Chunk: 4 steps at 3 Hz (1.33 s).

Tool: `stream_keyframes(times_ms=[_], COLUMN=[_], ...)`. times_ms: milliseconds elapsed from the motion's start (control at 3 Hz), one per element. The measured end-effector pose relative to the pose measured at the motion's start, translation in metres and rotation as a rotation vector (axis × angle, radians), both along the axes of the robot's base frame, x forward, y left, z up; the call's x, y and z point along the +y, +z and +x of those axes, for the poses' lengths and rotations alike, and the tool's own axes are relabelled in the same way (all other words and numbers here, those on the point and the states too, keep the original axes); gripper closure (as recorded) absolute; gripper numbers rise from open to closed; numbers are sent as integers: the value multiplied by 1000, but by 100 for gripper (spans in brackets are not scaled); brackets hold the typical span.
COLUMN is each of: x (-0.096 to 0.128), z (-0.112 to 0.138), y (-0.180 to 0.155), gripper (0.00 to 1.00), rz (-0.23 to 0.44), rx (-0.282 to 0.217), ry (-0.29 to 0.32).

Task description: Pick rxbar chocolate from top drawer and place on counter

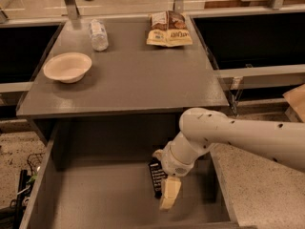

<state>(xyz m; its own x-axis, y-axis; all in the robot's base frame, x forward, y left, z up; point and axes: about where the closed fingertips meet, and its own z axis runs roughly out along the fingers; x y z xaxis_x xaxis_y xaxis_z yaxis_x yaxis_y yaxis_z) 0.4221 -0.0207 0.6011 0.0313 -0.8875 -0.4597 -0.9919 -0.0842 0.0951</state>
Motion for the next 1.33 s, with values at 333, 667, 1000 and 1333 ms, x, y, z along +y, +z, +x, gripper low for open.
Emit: stream_keyframes(times_ms=[333,667,1000,1333], x=[3,7,7,7], z=[-2,-7,-7,-7], y=[-6,-17,-18,-18], gripper=[0,0,16,47], rz=[-12,-14,-14,-14], rx=[13,39,42,42], ry=[12,18,19,19])
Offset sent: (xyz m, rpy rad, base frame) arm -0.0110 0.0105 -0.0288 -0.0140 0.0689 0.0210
